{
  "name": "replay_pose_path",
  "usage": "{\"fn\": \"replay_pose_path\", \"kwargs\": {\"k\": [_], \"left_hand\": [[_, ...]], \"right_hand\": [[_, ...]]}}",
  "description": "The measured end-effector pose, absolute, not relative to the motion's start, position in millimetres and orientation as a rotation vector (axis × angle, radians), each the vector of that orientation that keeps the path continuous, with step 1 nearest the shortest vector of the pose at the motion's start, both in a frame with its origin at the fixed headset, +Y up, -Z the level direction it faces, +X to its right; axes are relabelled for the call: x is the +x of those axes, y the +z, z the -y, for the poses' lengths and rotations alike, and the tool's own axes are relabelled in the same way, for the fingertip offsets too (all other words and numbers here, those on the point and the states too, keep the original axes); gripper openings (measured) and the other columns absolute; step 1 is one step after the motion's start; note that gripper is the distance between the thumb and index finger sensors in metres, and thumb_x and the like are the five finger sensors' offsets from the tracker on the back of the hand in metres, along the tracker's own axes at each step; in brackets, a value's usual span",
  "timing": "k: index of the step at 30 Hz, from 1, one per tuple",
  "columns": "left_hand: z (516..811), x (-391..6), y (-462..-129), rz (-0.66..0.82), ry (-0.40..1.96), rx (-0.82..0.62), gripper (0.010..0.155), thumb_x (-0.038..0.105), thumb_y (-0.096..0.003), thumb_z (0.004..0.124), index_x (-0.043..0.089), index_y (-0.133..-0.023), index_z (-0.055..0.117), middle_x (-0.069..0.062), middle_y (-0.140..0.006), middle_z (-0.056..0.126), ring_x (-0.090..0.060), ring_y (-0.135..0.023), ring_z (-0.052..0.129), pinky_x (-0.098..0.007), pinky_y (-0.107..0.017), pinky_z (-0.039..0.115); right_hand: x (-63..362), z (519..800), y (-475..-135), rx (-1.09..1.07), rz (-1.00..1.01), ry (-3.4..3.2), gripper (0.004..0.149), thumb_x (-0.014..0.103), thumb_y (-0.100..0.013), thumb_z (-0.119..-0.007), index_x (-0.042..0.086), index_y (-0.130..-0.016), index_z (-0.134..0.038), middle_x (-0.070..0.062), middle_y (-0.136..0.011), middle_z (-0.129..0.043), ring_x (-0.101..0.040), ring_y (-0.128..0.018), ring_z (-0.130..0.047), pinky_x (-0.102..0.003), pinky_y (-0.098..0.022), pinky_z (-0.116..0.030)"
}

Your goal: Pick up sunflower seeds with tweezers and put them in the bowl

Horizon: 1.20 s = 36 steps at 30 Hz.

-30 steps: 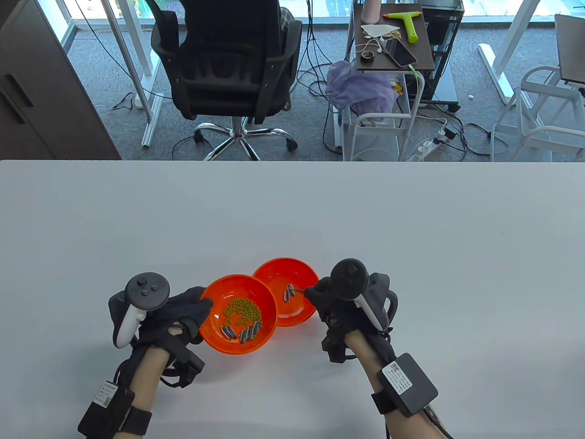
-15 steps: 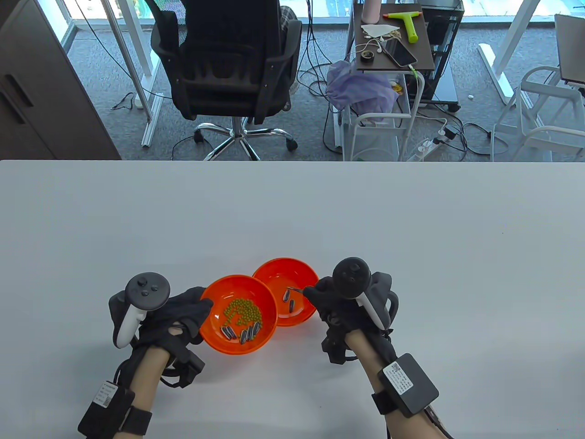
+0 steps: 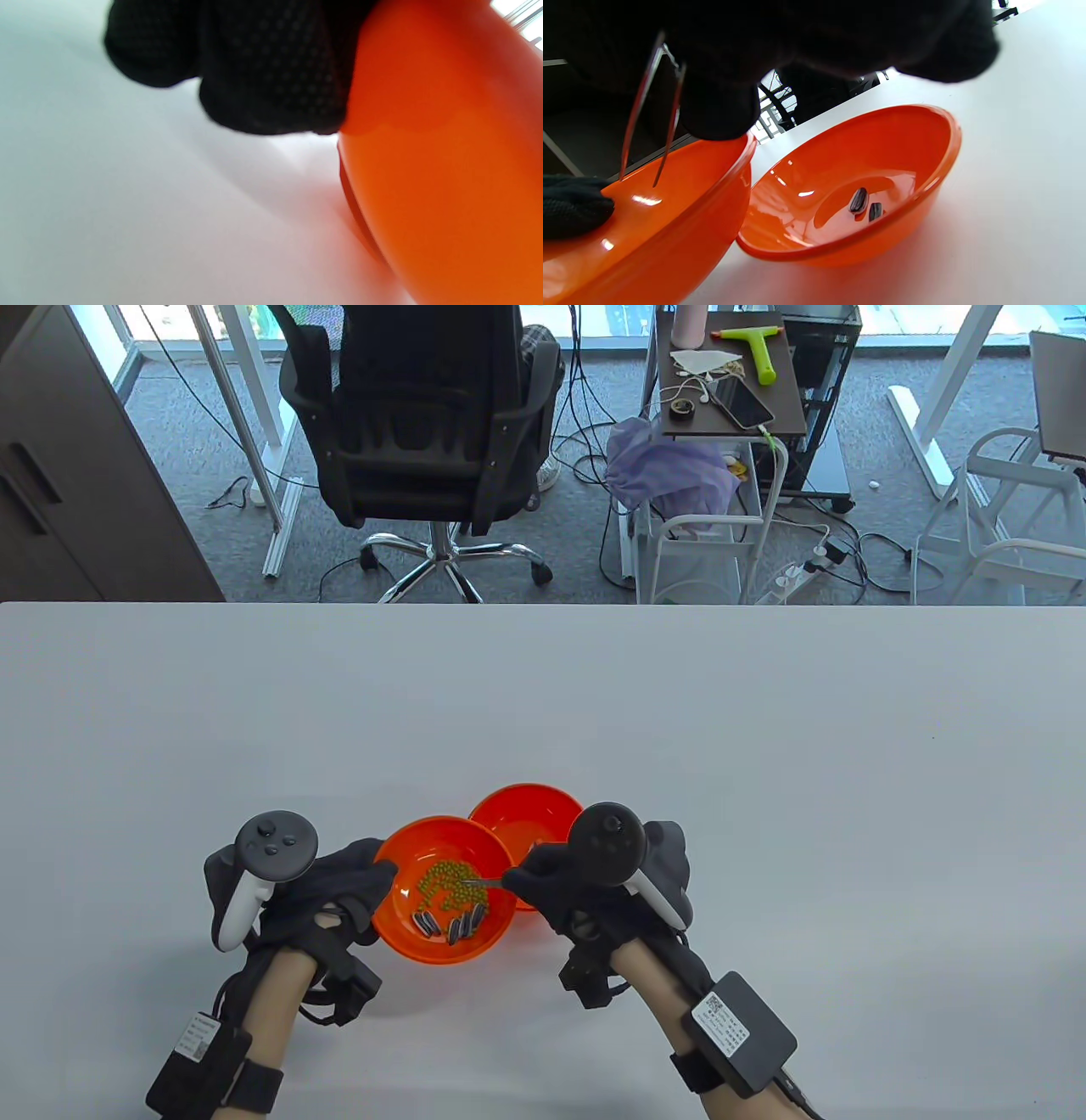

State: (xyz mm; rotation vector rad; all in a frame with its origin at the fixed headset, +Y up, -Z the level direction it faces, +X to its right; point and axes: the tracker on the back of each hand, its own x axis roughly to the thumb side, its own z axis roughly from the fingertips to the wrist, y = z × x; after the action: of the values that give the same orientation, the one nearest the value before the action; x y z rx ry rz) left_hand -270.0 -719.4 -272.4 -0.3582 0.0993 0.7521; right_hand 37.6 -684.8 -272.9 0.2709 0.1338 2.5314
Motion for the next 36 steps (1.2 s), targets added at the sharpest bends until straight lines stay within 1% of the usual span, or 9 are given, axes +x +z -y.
{"fn": "replay_pose_path", "kwargs": {"k": [12,24,36], "left_hand": [[720.3,-267.6,-272.3,-0.091,0.741,-0.359,0.049,0.042,-0.0473,0.077,0.018,-0.090,0.083,-0.005,-0.047,0.104,-0.015,-0.020,0.105,-0.041,-0.032,0.093],[720.4,-264.8,-272.2,-0.076,0.750,-0.367,0.049,0.041,-0.0473,0.077,0.018,-0.090,0.083,-0.005,-0.046,0.104,-0.015,-0.019,0.105,-0.041,-0.032,0.093],[721.3,-263.6,-272.1,-0.074,0.748,-0.376,0.049,0.041,-0.0474,0.077,0.018,-0.090,0.084,-0.005,-0.047,0.105,-0.015,-0.019,0.106,-0.041,-0.032,0.093]], "right_hand": [[2.3,684.6,-251.0,0.479,-0.019,2.710,0.041,0.056,-0.029,-0.089,0.027,-0.047,-0.109,0.016,-0.020,-0.096,-0.012,-0.011,-0.095,-0.037,-0.032,-0.090],[-12.0,686.5,-240.7,0.548,0.077,2.806,0.040,0.056,-0.028,-0.089,0.027,-0.048,-0.109,0.016,-0.020,-0.096,-0.012,-0.011,-0.095,-0.037,-0.033,-0.089],[-8.9,687.8,-244.3,0.548,0.052,2.745,0.036,0.051,-0.029,-0.091,0.025,-0.044,-0.110,0.015,-0.018,-0.096,-0.012,-0.010,-0.095,-0.037,-0.032,-0.090]]}}
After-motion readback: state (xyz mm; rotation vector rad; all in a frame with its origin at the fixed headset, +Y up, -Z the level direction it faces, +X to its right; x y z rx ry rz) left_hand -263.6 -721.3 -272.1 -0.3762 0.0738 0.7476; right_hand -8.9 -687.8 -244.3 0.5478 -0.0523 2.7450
